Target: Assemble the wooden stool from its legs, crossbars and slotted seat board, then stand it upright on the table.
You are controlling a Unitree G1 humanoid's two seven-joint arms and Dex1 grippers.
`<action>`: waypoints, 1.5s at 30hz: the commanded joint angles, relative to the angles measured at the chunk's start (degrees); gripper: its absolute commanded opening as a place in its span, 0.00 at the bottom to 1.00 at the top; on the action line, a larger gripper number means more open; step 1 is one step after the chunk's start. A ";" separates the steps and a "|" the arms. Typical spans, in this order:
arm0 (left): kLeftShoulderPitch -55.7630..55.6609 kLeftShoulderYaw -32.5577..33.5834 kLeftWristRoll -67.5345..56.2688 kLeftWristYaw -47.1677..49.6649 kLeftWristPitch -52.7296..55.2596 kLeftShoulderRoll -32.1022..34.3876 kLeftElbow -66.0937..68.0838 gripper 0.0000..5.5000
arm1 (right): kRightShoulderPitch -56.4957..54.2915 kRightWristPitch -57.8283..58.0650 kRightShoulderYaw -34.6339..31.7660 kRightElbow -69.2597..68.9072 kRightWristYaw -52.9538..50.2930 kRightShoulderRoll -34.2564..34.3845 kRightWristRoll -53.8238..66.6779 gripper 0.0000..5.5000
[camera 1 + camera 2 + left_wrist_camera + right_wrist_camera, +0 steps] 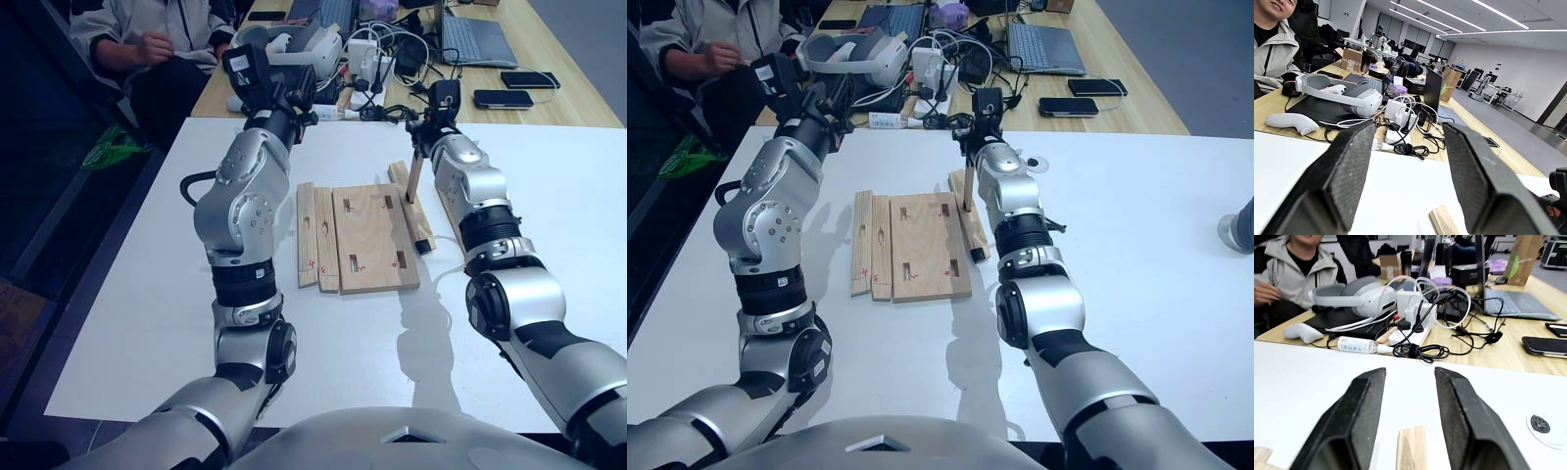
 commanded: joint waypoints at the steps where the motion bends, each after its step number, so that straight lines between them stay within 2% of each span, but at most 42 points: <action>1: -0.15 -0.26 -0.26 0.15 0.63 -0.04 0.12 0.46 | 1.61 0.64 0.63 3.04 0.40 0.11 -0.52 0.33; 9: -0.51 -0.11 -0.27 0.31 0.43 -0.08 0.04 0.46 | -5.31 -5.99 0.21 -7.54 0.09 -0.02 0.59 0.33; 13: -0.49 -0.18 -0.22 0.18 0.47 0.06 0.10 0.46 | -8.42 -7.43 0.36 -7.25 0.21 0.52 0.72 0.33; 17: -0.37 -0.31 -0.17 0.05 0.45 0.13 0.06 0.46 | -3.35 -7.42 1.29 -0.78 -0.21 0.91 -0.62 0.33; 21: -0.22 -0.47 -0.18 0.08 0.56 -0.02 -0.02 0.46 | 5.57 -1.69 2.09 5.29 1.30 1.74 -0.78 0.33; 30: -0.22 -0.63 -0.17 0.26 0.26 -0.29 0.16 0.46 | 5.16 -3.28 0.97 0.20 1.62 2.39 0.11 0.33; 35: -0.15 -0.38 -0.16 0.41 0.24 -0.18 -0.01 0.46 | 2.53 -5.61 -3.39 -8.46 0.33 2.83 5.01 0.33; 40: -0.20 -0.21 -0.18 0.49 0.15 -0.18 0.02 0.46 | 3.03 -5.54 -8.87 -19.06 -4.79 2.11 9.81 0.33; 45: -0.12 -0.26 -0.28 0.54 0.24 -0.37 -0.19 0.46 | 7.53 -2.42 -8.99 -20.71 -10.41 0.19 6.98 0.33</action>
